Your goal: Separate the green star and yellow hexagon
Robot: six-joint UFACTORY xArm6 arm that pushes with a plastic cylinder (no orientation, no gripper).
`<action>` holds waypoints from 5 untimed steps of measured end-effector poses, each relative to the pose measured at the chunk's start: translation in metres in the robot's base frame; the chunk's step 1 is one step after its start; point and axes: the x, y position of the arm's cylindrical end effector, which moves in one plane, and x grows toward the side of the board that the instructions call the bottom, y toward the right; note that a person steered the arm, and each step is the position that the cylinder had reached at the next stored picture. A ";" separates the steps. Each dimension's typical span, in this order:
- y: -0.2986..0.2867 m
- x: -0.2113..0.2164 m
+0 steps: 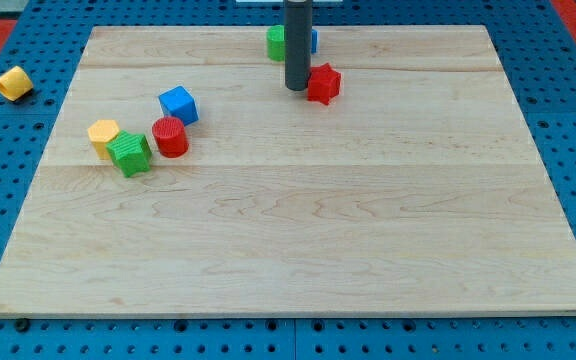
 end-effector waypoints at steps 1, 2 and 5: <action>0.019 0.061; -0.051 0.143; -0.223 0.102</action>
